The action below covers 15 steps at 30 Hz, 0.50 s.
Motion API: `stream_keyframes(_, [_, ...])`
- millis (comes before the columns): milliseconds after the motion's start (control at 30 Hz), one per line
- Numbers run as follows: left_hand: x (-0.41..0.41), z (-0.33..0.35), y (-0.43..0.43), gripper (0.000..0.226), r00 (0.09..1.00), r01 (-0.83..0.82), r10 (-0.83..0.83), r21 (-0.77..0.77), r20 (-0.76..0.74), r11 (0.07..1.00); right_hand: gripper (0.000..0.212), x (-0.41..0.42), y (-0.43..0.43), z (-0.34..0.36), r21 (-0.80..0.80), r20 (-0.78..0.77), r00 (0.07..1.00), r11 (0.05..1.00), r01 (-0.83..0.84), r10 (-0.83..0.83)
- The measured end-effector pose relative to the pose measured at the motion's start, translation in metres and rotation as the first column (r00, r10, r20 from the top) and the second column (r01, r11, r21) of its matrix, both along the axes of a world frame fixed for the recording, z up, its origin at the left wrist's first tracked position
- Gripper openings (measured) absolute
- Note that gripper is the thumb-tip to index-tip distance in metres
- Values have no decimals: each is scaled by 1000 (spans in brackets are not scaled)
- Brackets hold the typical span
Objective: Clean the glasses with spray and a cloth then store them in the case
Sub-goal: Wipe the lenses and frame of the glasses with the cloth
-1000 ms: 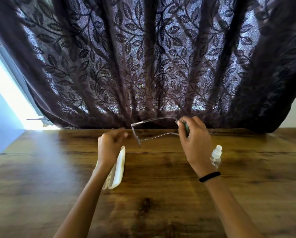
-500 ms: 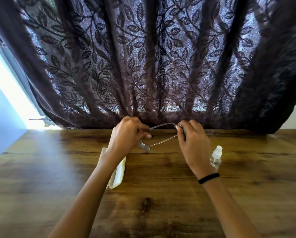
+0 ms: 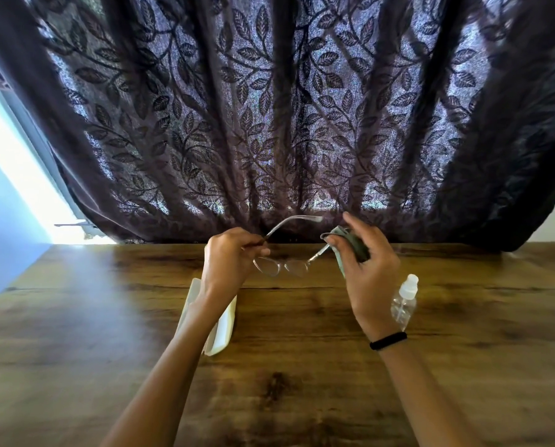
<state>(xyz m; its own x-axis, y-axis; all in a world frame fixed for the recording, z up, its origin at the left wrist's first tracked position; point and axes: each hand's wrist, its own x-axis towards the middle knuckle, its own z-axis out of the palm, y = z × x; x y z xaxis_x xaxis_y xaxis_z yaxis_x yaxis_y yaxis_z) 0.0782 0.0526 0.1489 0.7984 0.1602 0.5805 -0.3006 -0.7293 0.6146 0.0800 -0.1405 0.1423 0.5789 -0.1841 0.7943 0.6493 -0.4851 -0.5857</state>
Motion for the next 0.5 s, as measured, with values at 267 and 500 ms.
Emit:
stream_keyframes(267, [-5,-16,-3,13,997,36,-18,-225,80,974,10,5,8,-12,581,-416,798,803,-135,435])
stream_keyframes(500, [-5,-26,-12,22,985,104,-56,-304,163,947,34,4,36,-8,63,-391,902,984,-169,180])
